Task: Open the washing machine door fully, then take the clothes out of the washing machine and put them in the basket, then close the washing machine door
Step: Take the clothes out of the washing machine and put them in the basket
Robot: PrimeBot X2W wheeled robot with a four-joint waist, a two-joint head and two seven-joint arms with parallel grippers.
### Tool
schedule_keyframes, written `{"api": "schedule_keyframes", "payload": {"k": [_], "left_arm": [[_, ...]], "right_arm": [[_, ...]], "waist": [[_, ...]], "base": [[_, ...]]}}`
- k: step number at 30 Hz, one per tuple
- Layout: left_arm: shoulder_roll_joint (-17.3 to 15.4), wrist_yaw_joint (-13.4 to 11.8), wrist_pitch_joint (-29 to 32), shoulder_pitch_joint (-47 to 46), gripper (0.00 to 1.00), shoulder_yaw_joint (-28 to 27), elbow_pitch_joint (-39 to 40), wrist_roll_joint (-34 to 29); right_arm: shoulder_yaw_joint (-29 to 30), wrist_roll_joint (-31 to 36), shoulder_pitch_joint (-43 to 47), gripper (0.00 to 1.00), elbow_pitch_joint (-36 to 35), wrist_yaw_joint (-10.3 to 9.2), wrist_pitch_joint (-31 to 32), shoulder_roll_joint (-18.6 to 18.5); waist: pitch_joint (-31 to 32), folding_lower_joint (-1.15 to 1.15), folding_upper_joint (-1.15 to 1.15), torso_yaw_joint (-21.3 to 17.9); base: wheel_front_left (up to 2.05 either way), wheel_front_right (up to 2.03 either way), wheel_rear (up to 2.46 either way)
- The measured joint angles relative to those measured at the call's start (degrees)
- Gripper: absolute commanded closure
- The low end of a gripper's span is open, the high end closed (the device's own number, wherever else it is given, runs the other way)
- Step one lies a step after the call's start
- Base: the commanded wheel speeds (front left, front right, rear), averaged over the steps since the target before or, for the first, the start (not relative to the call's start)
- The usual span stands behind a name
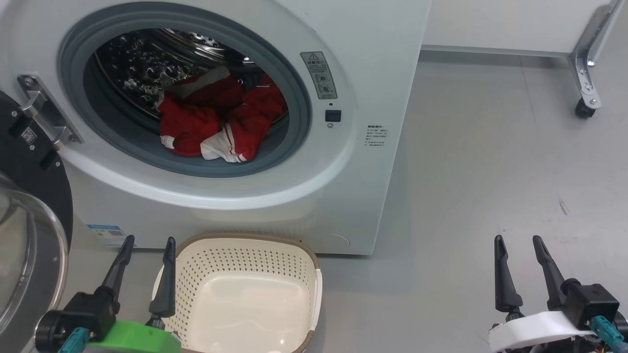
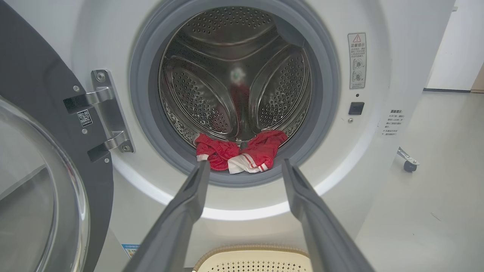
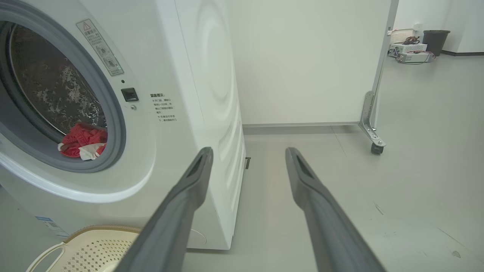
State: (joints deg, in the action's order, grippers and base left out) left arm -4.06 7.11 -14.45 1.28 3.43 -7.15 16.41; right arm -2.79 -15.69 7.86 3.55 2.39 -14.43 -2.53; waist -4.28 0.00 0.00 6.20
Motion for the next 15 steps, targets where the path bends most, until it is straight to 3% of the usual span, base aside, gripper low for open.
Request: {"api": "schedule_keyframes", "payload": {"k": [15], "left_arm": [[0.0, 0.0, 0.0, 0.0, 0.0, 0.2, 0.1, -0.8]], "right_arm": [[-0.2, 0.2, 0.0, 0.0, 0.2, 0.07, 0.0, 0.0]], "waist": [[-0.2, 0.0, 0.0, -0.3]], "base": [[0.02, -0.02, 0.0]]}}
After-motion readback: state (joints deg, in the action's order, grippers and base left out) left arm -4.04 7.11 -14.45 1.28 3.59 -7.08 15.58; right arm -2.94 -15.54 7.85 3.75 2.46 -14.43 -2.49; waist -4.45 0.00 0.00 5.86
